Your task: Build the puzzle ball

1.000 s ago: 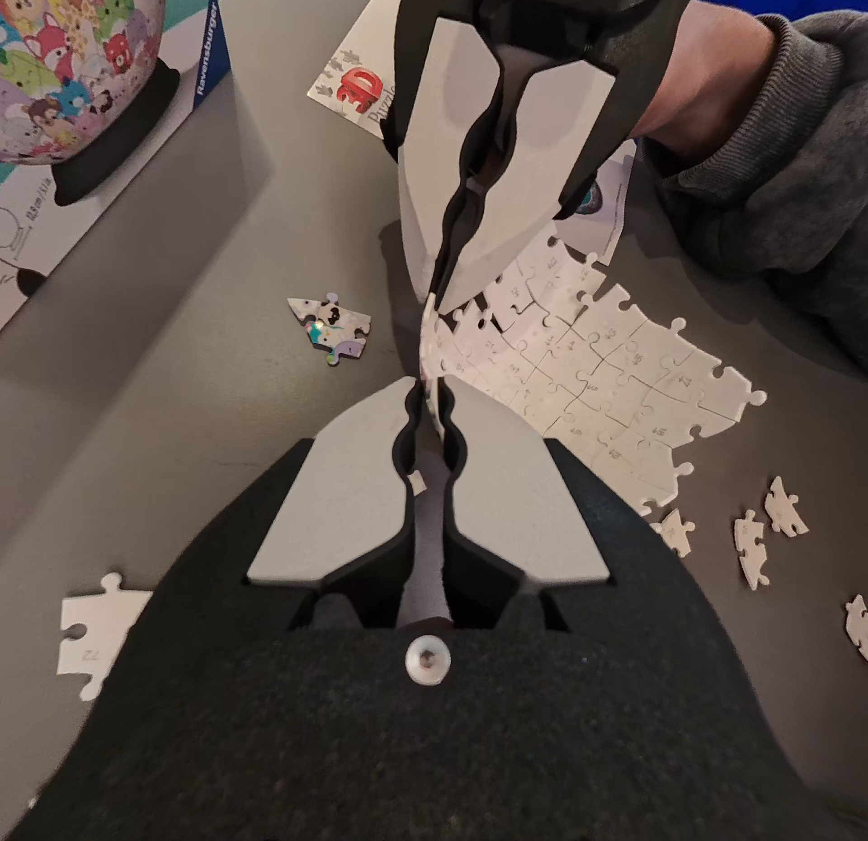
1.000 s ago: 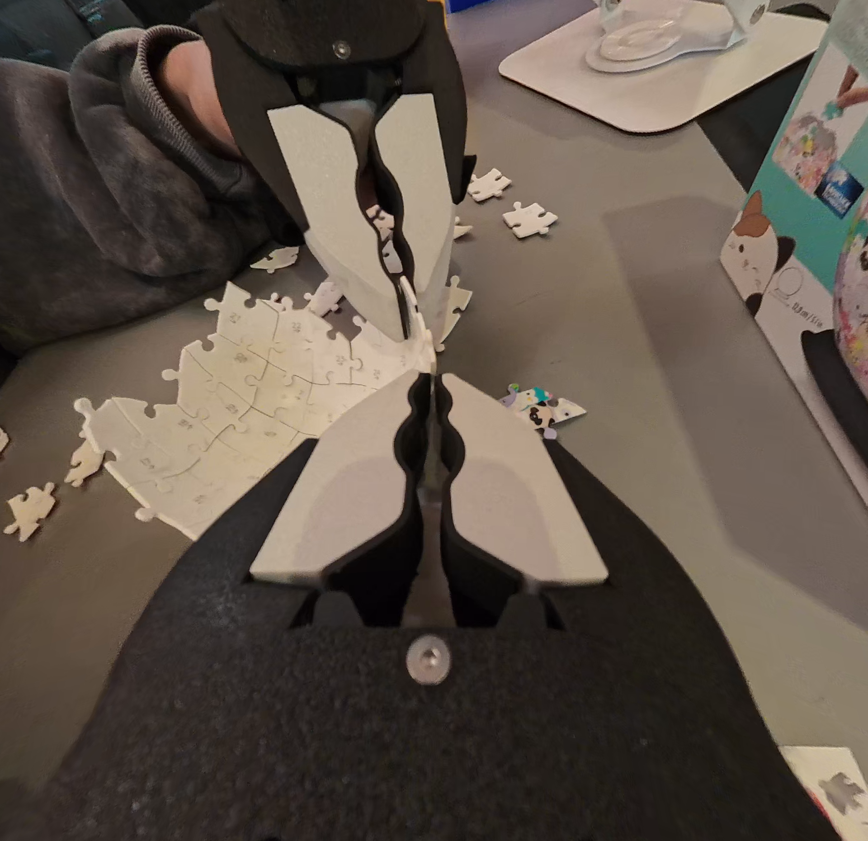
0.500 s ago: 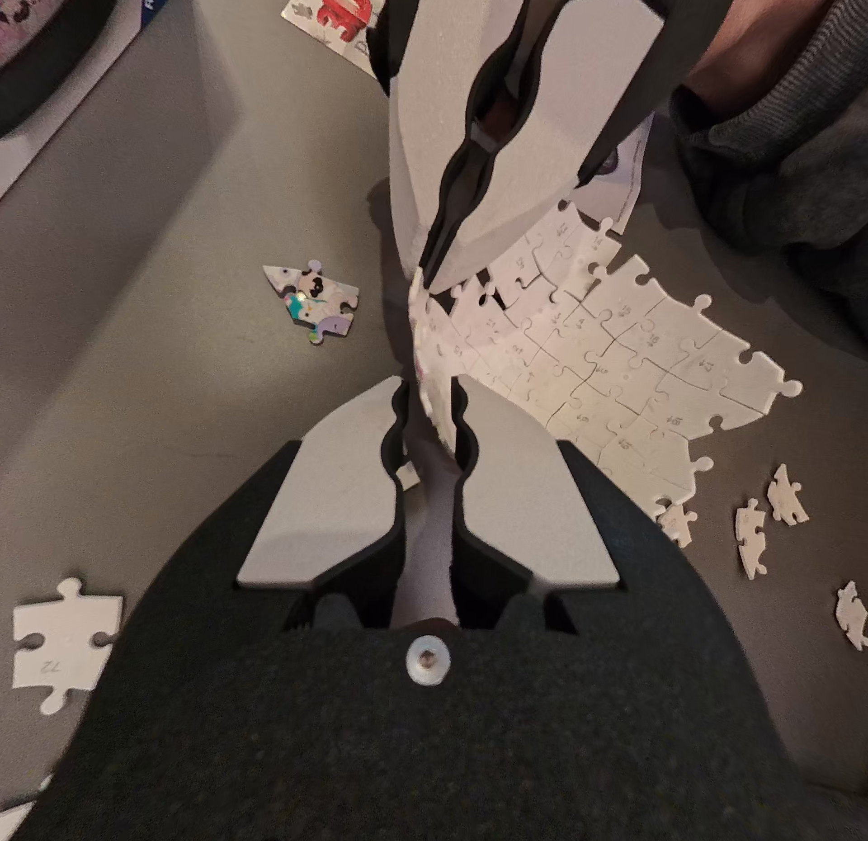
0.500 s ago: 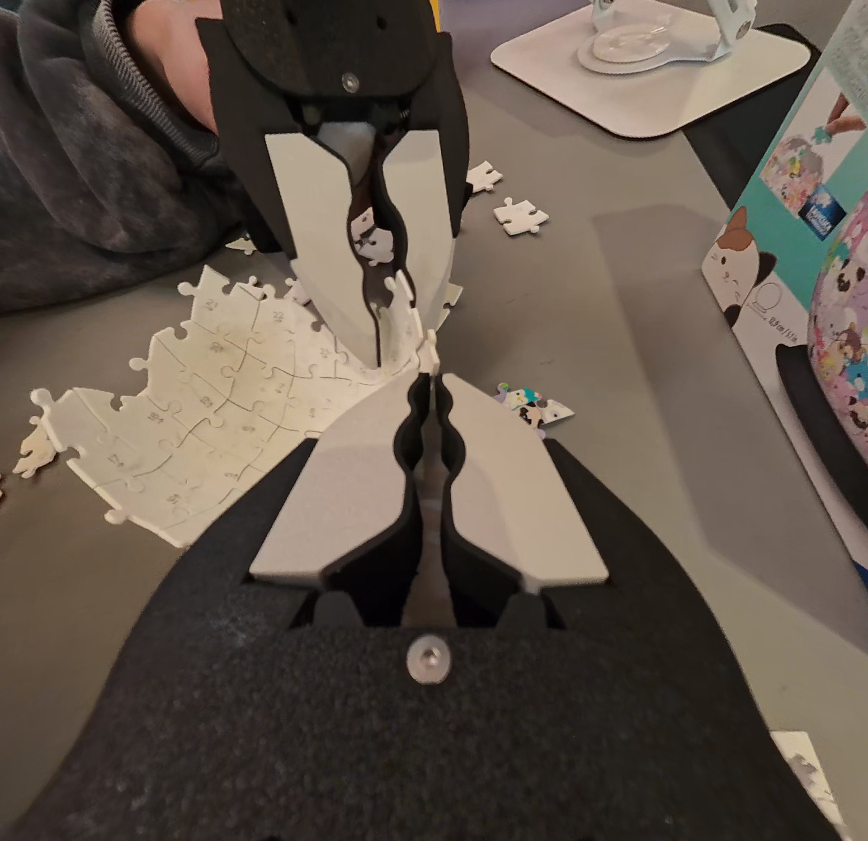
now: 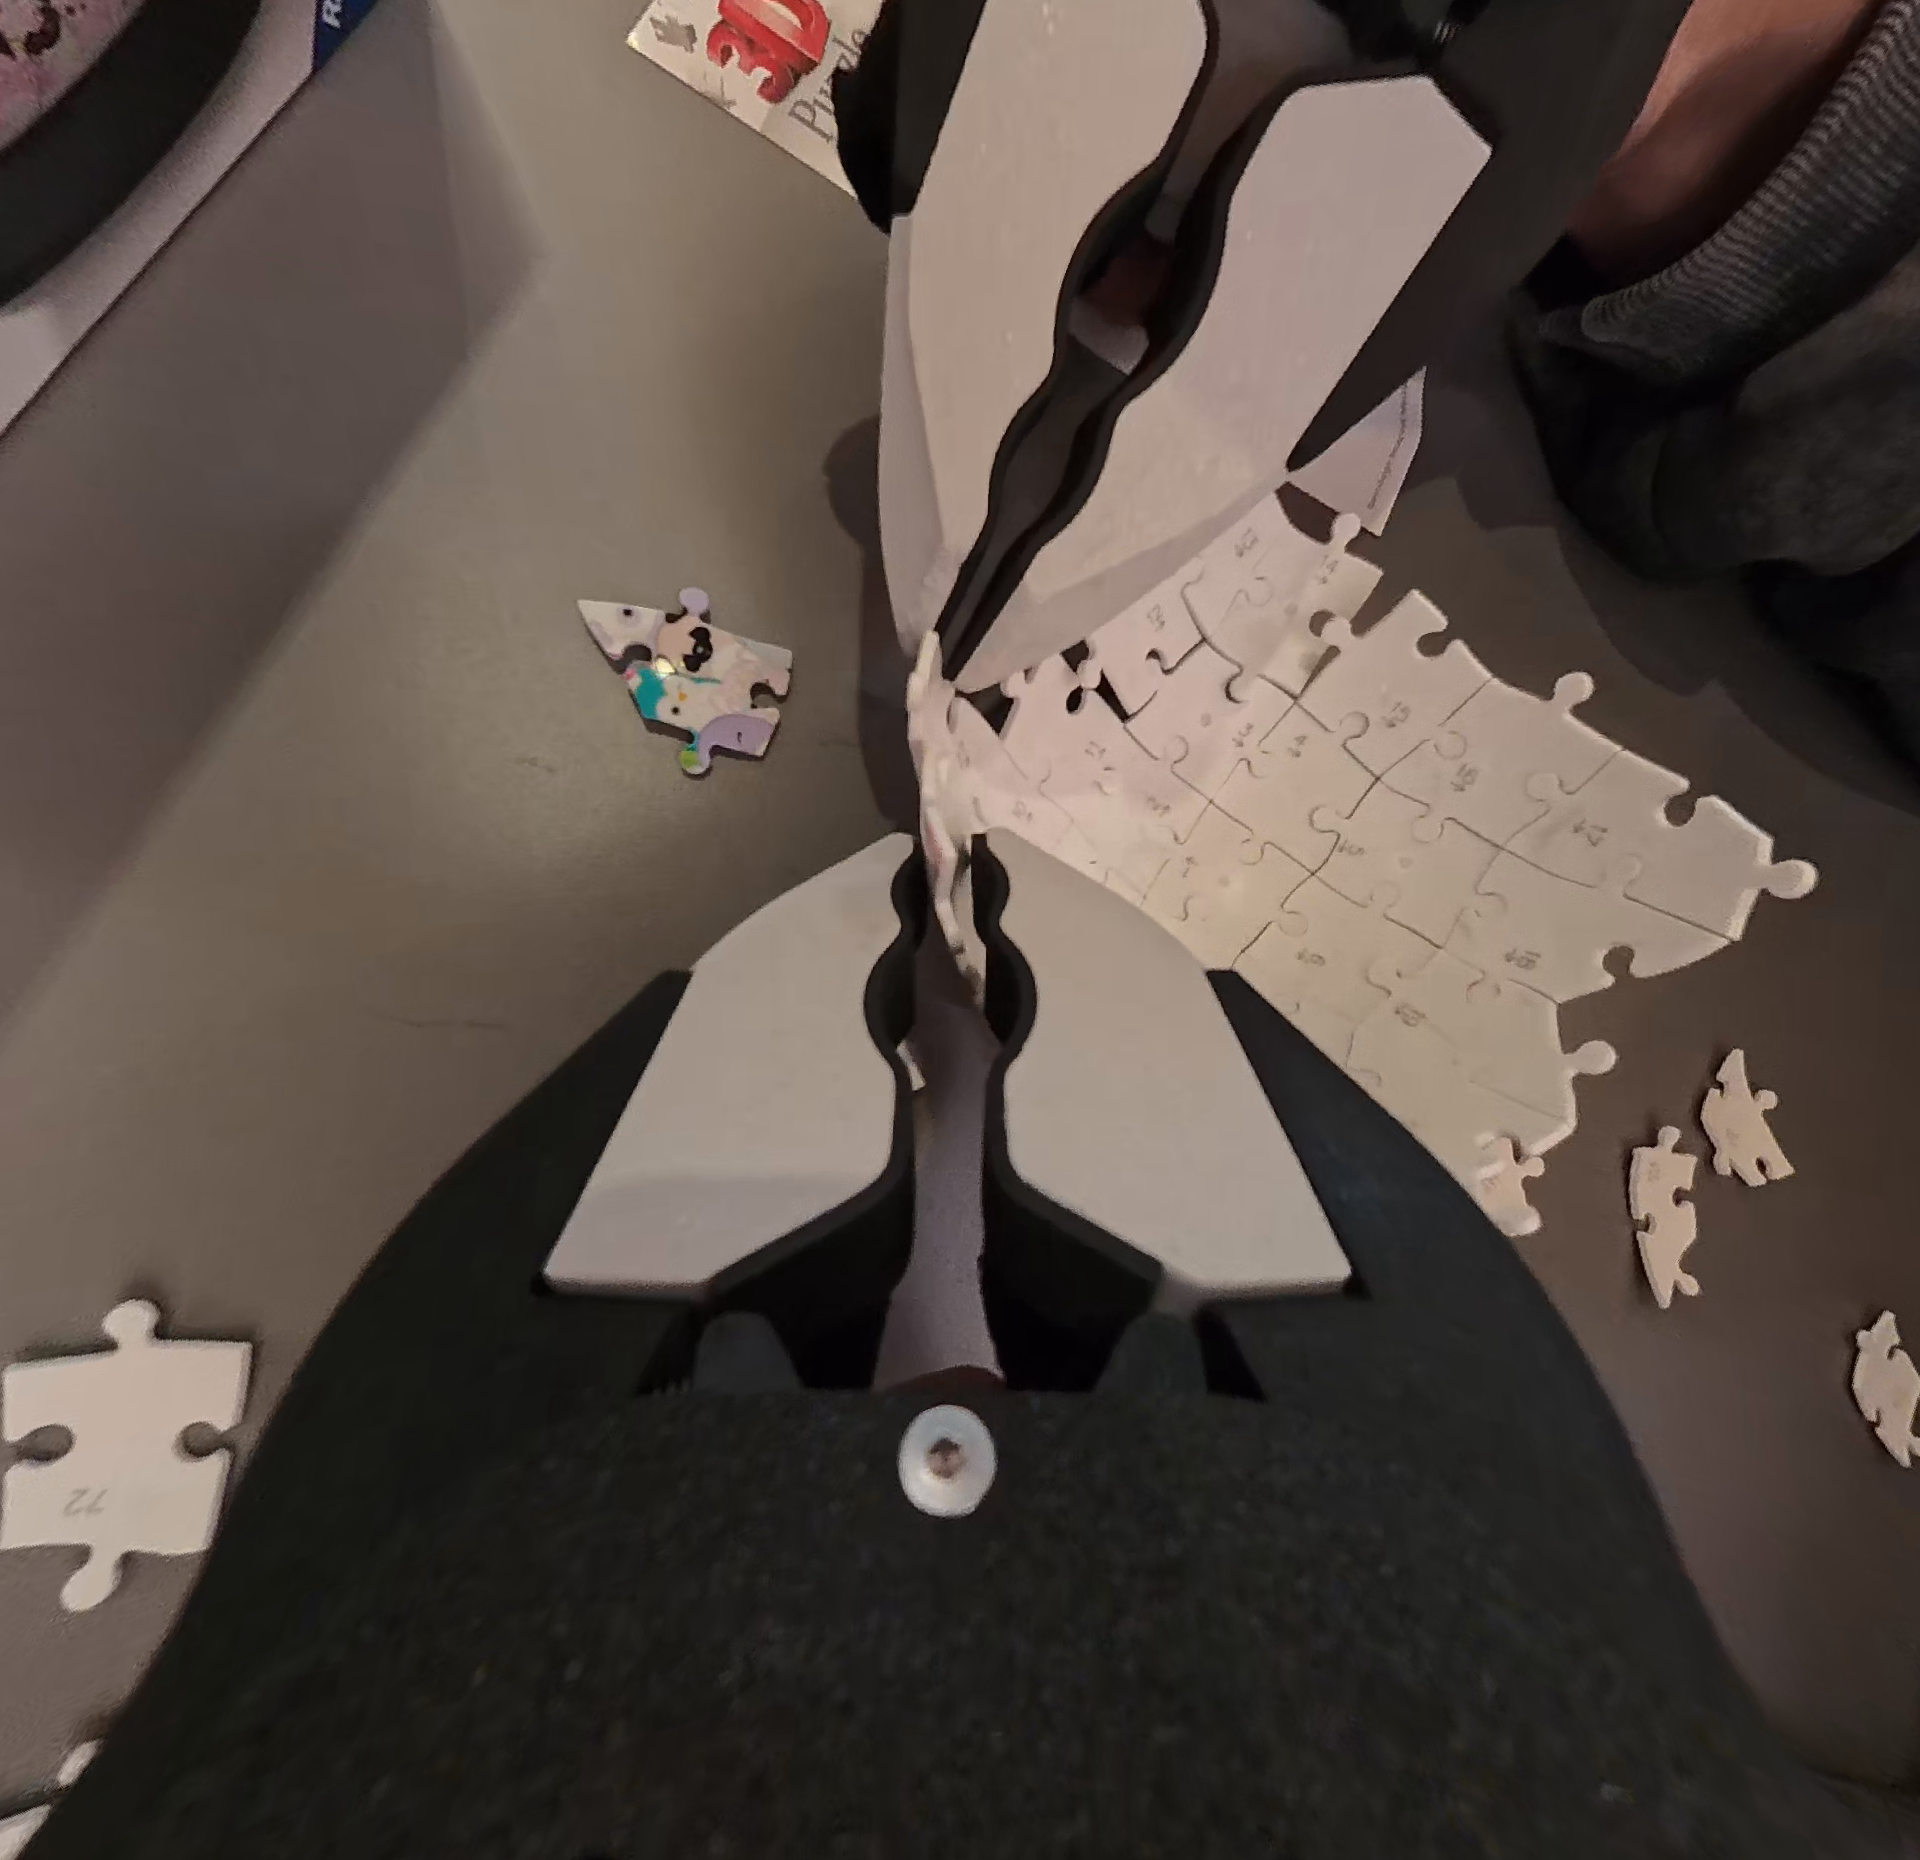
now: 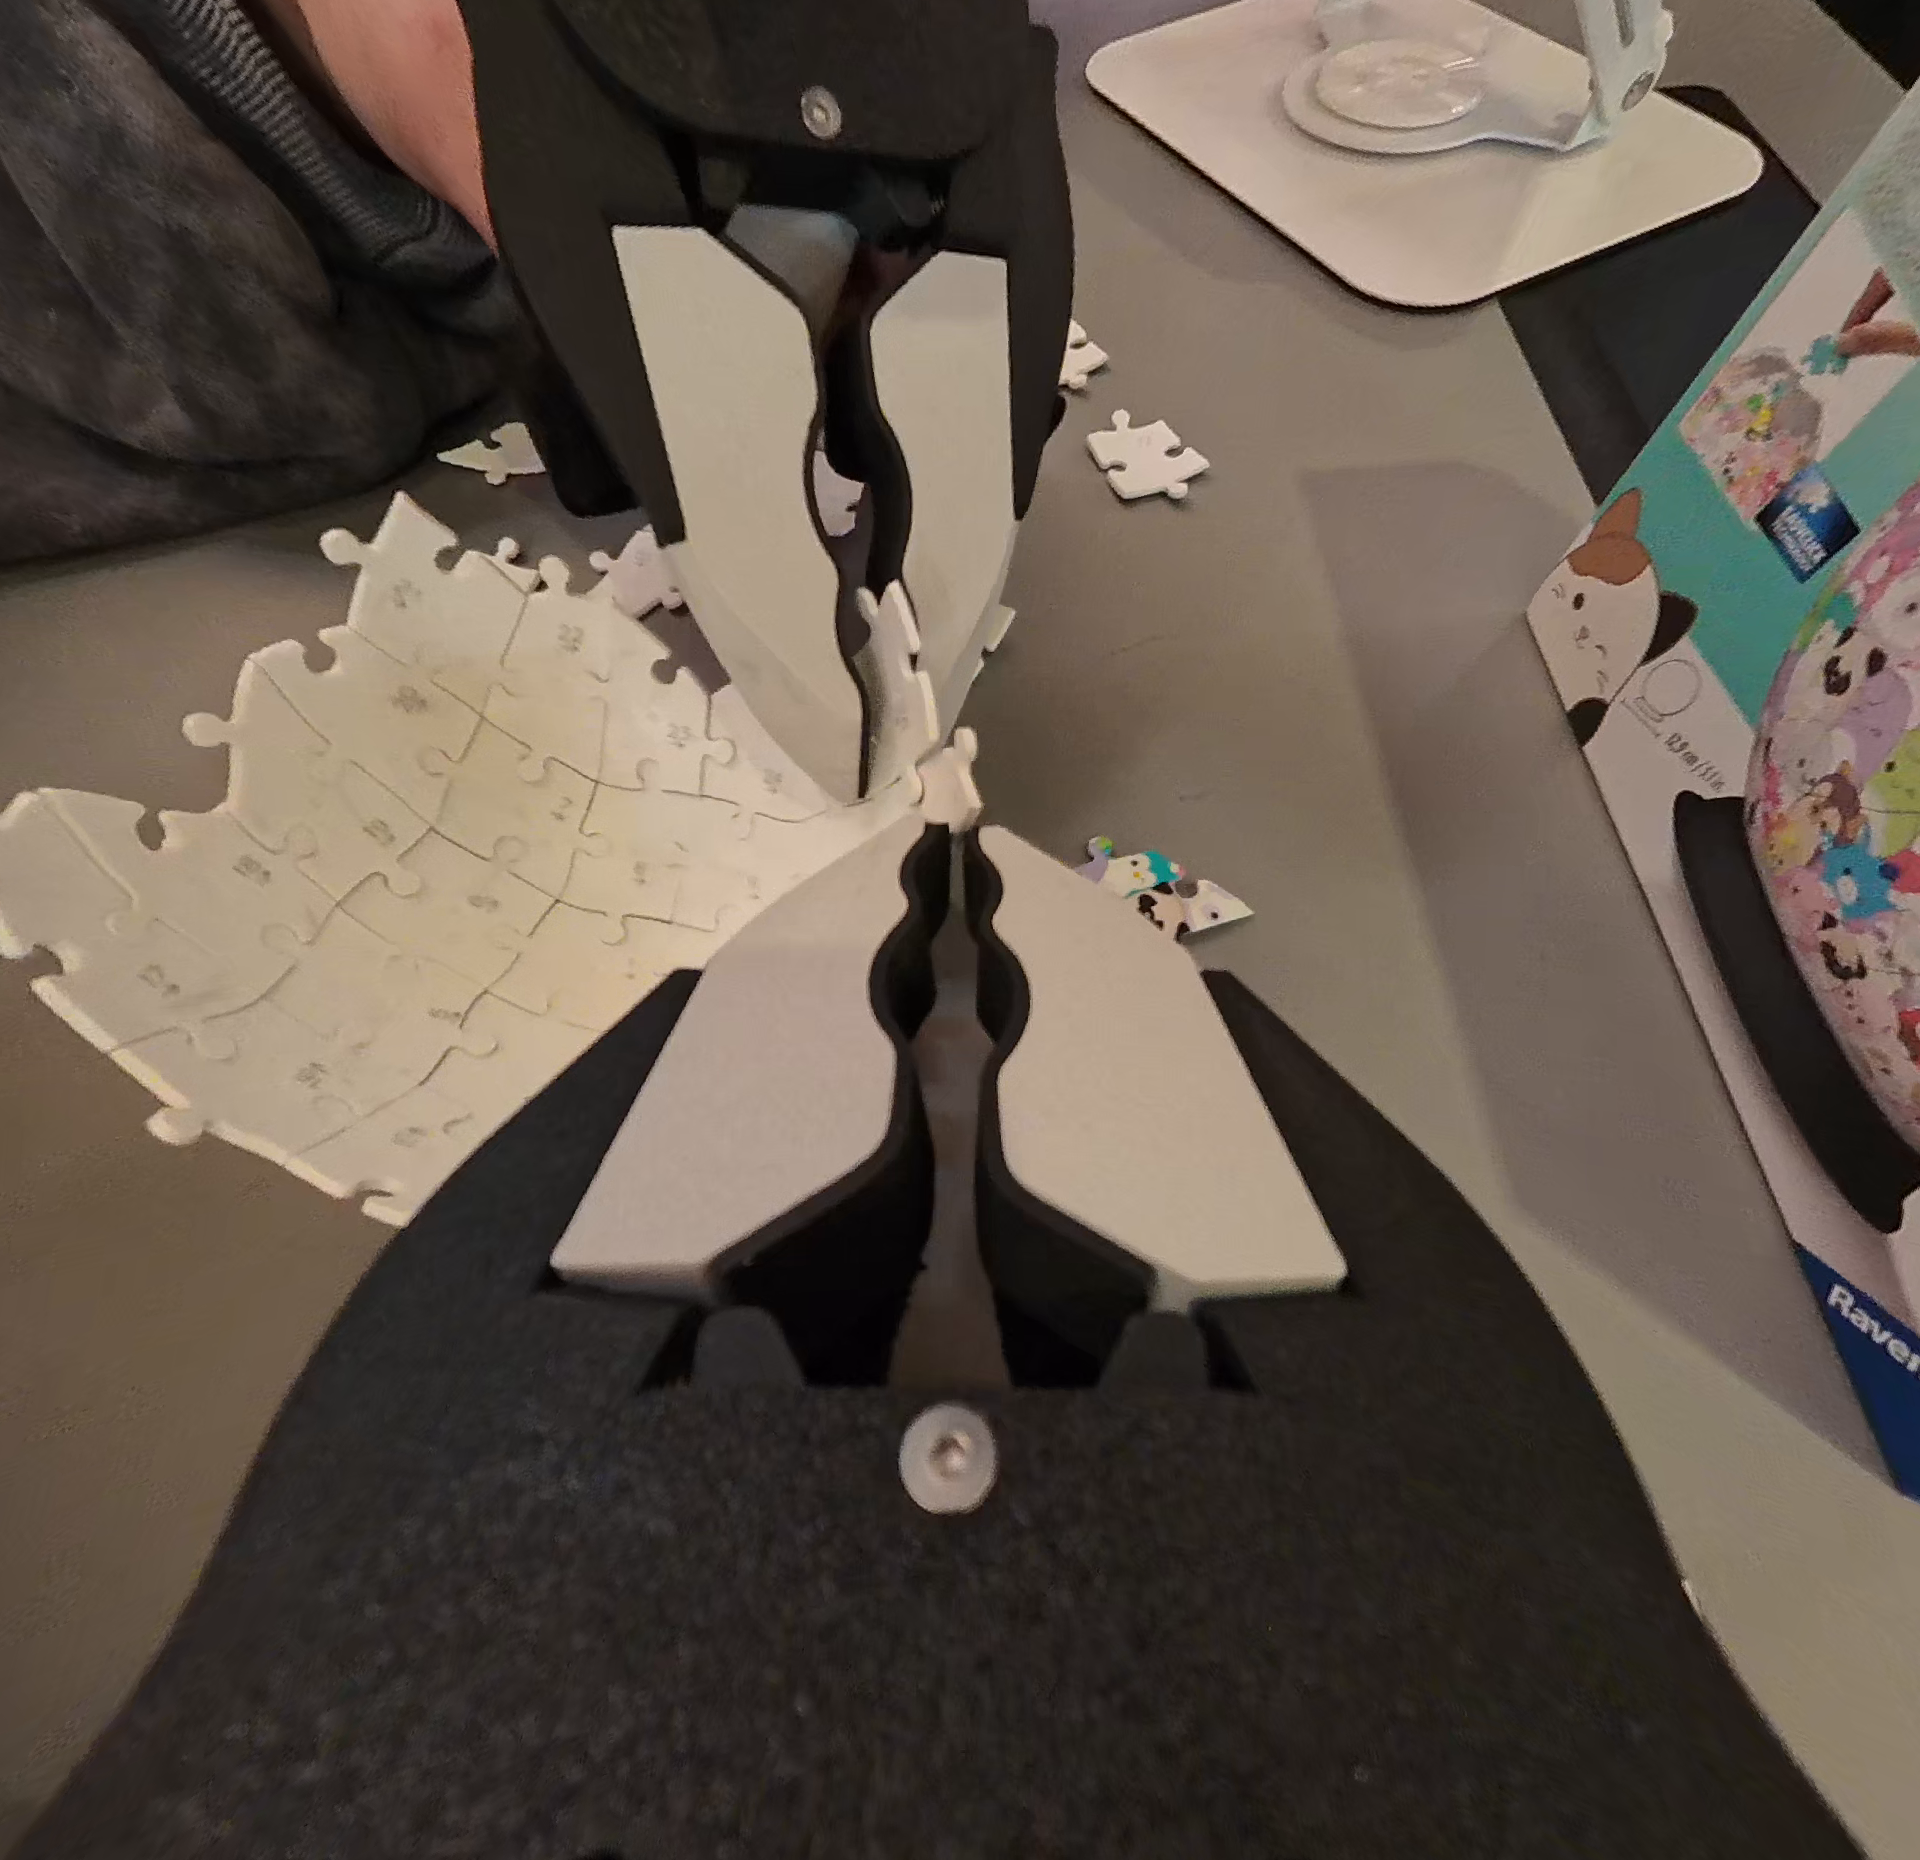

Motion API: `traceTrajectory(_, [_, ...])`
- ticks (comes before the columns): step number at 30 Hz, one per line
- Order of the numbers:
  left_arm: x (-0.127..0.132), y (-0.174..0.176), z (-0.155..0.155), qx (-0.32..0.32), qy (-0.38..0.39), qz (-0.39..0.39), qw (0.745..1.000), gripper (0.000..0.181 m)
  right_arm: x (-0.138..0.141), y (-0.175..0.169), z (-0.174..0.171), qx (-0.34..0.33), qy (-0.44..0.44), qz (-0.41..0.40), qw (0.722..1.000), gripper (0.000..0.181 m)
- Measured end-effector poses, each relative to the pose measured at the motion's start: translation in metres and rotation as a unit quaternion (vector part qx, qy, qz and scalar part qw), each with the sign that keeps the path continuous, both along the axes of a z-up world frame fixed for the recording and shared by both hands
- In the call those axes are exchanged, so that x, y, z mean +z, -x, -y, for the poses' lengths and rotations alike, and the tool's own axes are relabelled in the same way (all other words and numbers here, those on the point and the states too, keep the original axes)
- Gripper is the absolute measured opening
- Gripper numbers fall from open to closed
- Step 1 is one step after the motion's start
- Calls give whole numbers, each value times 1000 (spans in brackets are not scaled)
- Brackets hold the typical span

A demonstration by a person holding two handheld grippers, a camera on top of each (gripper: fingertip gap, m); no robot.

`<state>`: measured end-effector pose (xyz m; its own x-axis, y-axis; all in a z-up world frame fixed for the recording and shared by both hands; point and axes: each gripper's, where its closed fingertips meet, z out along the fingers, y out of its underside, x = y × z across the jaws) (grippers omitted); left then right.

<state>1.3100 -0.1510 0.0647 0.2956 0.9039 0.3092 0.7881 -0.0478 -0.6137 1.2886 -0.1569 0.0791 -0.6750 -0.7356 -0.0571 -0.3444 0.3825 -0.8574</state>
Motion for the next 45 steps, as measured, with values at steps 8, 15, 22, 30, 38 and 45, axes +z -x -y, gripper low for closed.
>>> traceTrajectory(8, [1,3,-2,-1,-2,-4,1000,13,-2,1,-1,-5,-23,20,1000,3])
traceTrajectory(15, [-4,7,-5,-3,-14,11,1000,16,-1,-2,-1,0,-23,20,1000,2])
traceTrajectory(22, [-11,5,-11,-18,-39,33,999,11,-1,-3,-2,3,-24,22,999,2])
traceTrajectory(30, [-8,6,-12,-15,-63,31,997,6,1,-4,-3,5,-22,28,999,2])
traceTrajectory(38, [-8,6,-14,-16,-60,34,997,5,2,-5,-6,12,-26,37,999,2])
traceTrajectory(45, [-4,6,-14,-17,-62,28,998,5,-3,-5,-11,24,-54,45,997,7])
